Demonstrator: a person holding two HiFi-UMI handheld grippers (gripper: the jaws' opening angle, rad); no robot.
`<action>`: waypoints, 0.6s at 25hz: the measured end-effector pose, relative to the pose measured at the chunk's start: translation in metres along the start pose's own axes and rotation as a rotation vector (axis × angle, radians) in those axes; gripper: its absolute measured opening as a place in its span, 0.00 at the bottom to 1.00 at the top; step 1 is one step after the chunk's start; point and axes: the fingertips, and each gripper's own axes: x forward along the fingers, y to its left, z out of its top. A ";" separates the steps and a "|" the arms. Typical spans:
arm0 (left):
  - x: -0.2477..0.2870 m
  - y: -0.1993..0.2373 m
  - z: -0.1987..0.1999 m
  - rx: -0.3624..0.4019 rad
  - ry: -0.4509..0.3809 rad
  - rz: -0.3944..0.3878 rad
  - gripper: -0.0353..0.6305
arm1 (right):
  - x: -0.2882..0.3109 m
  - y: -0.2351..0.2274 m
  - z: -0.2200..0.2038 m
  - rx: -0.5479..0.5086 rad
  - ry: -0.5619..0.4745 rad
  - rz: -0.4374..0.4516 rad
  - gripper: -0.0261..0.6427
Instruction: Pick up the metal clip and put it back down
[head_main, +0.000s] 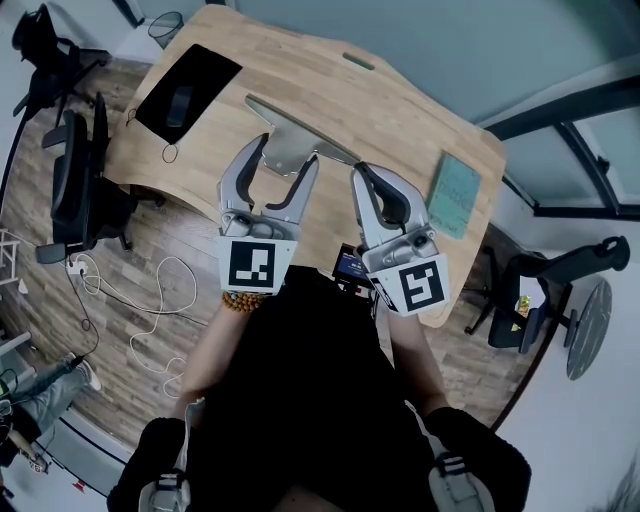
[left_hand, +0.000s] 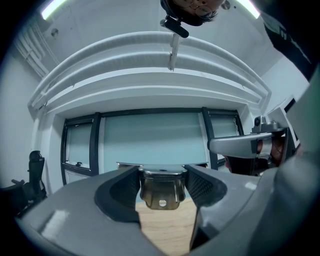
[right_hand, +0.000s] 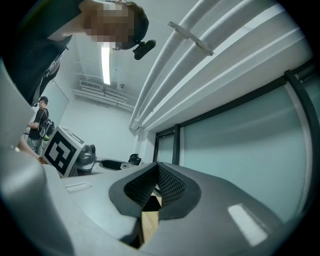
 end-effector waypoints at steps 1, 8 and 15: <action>0.000 0.000 -0.004 0.000 0.007 -0.001 0.49 | 0.000 0.000 -0.002 0.005 0.002 0.003 0.07; 0.000 0.004 -0.040 -0.012 0.079 0.005 0.49 | 0.003 0.003 -0.016 0.024 0.039 0.014 0.07; -0.004 0.005 -0.081 -0.027 0.150 0.005 0.48 | 0.005 0.008 -0.032 0.035 0.080 0.022 0.07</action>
